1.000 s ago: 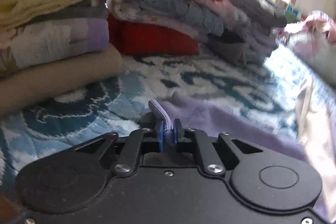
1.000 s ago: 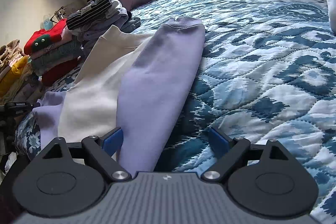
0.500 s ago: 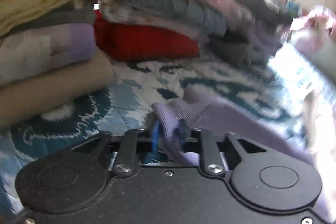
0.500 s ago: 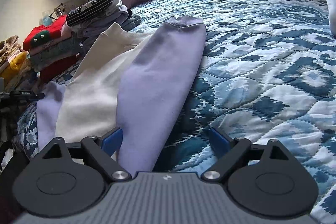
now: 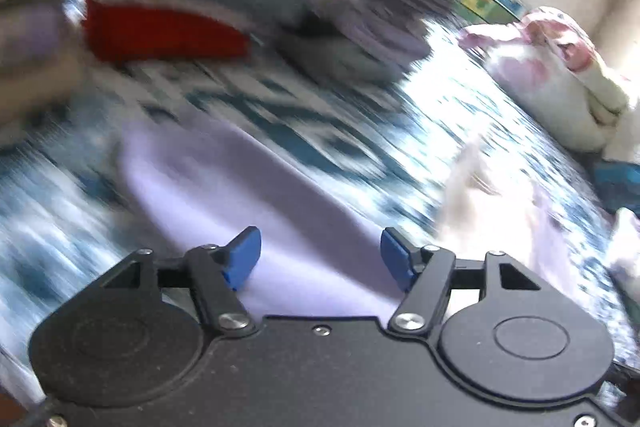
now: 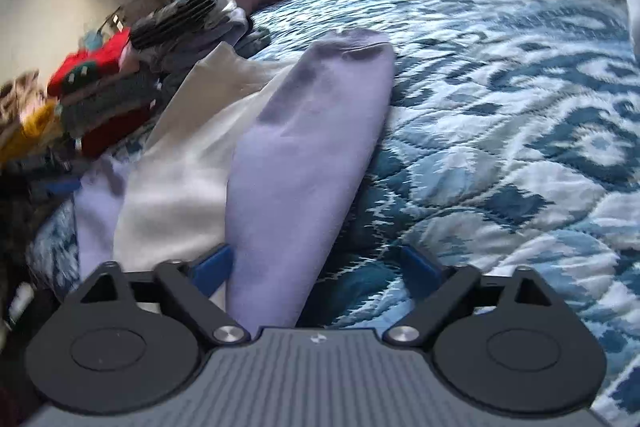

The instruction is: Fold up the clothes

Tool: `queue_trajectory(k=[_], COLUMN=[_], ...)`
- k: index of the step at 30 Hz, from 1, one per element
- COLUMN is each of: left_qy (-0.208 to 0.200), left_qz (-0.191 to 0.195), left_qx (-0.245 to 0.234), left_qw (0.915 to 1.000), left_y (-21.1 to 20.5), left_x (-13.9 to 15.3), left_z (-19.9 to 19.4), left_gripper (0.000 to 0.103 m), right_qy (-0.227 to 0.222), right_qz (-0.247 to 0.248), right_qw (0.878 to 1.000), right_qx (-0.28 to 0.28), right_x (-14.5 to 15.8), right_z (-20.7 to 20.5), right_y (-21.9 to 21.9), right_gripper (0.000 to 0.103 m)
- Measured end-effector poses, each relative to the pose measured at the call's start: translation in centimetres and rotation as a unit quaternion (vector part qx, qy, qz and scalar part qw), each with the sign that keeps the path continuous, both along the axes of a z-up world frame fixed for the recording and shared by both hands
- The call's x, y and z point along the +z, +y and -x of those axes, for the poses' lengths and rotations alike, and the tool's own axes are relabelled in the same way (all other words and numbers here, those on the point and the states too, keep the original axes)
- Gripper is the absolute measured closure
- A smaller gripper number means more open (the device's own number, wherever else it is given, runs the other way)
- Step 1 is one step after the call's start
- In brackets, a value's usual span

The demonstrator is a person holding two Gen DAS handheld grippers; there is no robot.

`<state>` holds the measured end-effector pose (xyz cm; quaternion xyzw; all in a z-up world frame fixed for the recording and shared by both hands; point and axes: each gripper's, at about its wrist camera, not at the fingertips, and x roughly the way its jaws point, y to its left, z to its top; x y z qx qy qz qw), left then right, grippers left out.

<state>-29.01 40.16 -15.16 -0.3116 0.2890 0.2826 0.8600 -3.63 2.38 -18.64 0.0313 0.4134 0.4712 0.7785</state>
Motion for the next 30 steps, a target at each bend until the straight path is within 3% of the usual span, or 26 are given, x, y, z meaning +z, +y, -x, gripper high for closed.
queue_trajectory(k=[2,7,9,11,18,25,26,29,30], left_qy=[0.003,0.029,0.027,0.028,0.042,0.022,0.021,0.021,0.023], left_qz=[0.015,-0.027,-0.027,-0.020,-0.079,-0.055,-0.051,-0.053,-0.056], left_qx=[-0.021,-0.114,-0.133,-0.139,-0.181,-0.181,-0.181,-0.182,-0.183], left_qw=[0.9997,0.9926,0.9904,0.9896,0.9794,0.9817,0.9820,0.9816,0.9812], left_y=[-2.4,-8.3,-9.5,-10.1,-11.7,-11.2,-11.1,-11.2,-11.3], left_x=[-0.5,-0.6,-1.0,-1.9,-3.3,-3.3,-3.2,-3.3,-3.3], left_z=[-1.2,-3.6,-4.3,-4.8,-5.9,-5.3,-5.3,-5.4,-5.4], left_gripper=[0.036,0.026,0.024,0.020,0.004,0.003,0.003,0.003,0.003], right_qy=[0.021,-0.025,-0.042,-0.051,-0.041,-0.007,-0.001,-0.004,-0.009], right_qz=[-0.017,-0.012,-0.003,0.007,0.026,0.021,0.020,0.027,0.030], right_qw=[1.000,0.999,0.998,0.997,0.996,0.996,0.996,0.997,0.997], right_qx=[-0.010,-0.041,-0.048,-0.053,-0.072,-0.088,-0.087,-0.079,-0.076], right_x=[0.4,2.9,3.6,4.0,3.4,2.4,2.1,2.0,2.0], right_z=[-0.7,-2.3,-3.5,-5.2,-11.8,-15.5,-15.8,-15.7,-15.5], right_y=[-0.7,0.2,1.6,3.2,8.9,11.5,11.8,12.4,12.6], right_gripper=[0.039,0.040,0.040,0.043,0.048,0.055,0.060,0.088,0.093])
